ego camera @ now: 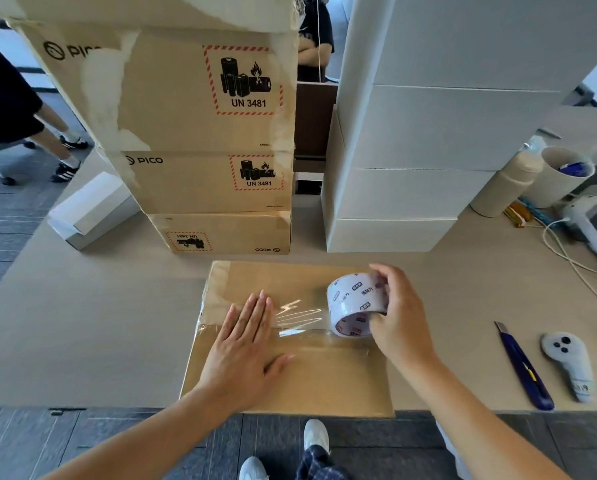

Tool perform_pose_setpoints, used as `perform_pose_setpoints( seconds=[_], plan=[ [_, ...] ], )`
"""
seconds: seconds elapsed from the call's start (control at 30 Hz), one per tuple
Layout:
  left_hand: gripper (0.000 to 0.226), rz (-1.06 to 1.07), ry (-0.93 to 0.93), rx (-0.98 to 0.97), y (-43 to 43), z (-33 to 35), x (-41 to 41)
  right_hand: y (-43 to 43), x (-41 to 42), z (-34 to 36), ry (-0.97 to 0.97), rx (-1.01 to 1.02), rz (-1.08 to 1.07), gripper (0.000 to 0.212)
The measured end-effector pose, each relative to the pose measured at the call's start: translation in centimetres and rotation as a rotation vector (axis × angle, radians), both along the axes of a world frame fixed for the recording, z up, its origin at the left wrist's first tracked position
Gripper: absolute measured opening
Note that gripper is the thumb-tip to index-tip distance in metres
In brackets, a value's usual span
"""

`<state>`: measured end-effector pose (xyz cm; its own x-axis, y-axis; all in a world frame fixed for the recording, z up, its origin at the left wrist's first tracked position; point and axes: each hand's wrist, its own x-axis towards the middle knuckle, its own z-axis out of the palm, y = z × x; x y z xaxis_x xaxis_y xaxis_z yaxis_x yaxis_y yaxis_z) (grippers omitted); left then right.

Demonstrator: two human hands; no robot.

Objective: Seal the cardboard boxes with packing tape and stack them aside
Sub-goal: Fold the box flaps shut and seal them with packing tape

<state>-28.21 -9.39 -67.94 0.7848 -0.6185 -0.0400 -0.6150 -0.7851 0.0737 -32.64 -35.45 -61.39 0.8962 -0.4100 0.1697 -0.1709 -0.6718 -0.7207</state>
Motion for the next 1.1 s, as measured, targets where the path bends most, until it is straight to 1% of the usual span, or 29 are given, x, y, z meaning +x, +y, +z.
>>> perform_pose_setpoints(
  seconds=[0.03,0.07,0.1,0.13,0.23,0.33,0.5,0.6,0.67,0.77,0.87,0.9,1.0,1.1],
  plan=[
    [0.089,0.001,0.002,0.004,0.0,0.0,0.0,0.4,0.1,0.0,-0.022,0.136,-0.066,0.069],
    [0.089,0.004,0.004,0.007,0.0,0.1,0.0,0.7,0.1,0.0,-0.03,0.223,-0.113,0.064],
    [0.089,0.006,0.008,0.008,0.0,0.1,0.0,0.8,0.1,0.0,-0.035,0.251,-0.131,0.06],
    [0.09,0.008,0.012,0.006,0.0,0.1,0.0,0.6,-0.1,0.3,-0.038,0.23,-0.118,0.059],
    [0.09,0.006,0.01,0.004,0.0,0.0,0.1,-1.6,-1.1,1.1,-0.057,0.075,-0.054,0.066],
    [0.09,0.003,0.003,0.009,0.0,0.0,-0.1,-4.3,-2.5,1.6,-0.01,-0.082,-0.026,0.073],
    [0.09,0.007,0.0,0.018,0.0,0.1,-0.1,-5.2,-3.5,1.1,0.069,-0.299,0.086,0.081],
    [0.09,0.001,0.015,0.018,0.0,0.3,0.0,-6.1,-3.2,0.8,0.048,-0.516,0.173,0.088],
    [0.09,-0.007,0.031,0.017,0.0,0.4,-0.1,-6.6,-3.3,0.5,0.053,-0.616,0.206,0.092],
    [0.092,-0.007,0.052,-0.01,-0.1,0.5,-0.1,-6.9,-3.5,0.4,0.079,-0.684,0.235,0.091],
    [0.094,0.008,0.062,-0.032,-0.1,0.6,-0.1,-7.2,-4.1,0.8,0.042,-0.729,0.24,0.078],
    [0.095,0.008,0.066,-0.032,-0.1,0.5,-0.1,-7.4,-4.6,0.9,0.05,-0.745,0.248,0.078],
    [0.096,0.006,0.083,-0.015,-0.2,0.6,-0.1,-7.7,-6.0,0.3,0.118,-0.733,0.251,0.095],
    [0.1,0.006,0.115,0.007,-0.4,1.2,-0.1,-7.5,-5.9,-0.8,0.099,-0.676,0.223,0.103]
  ],
)
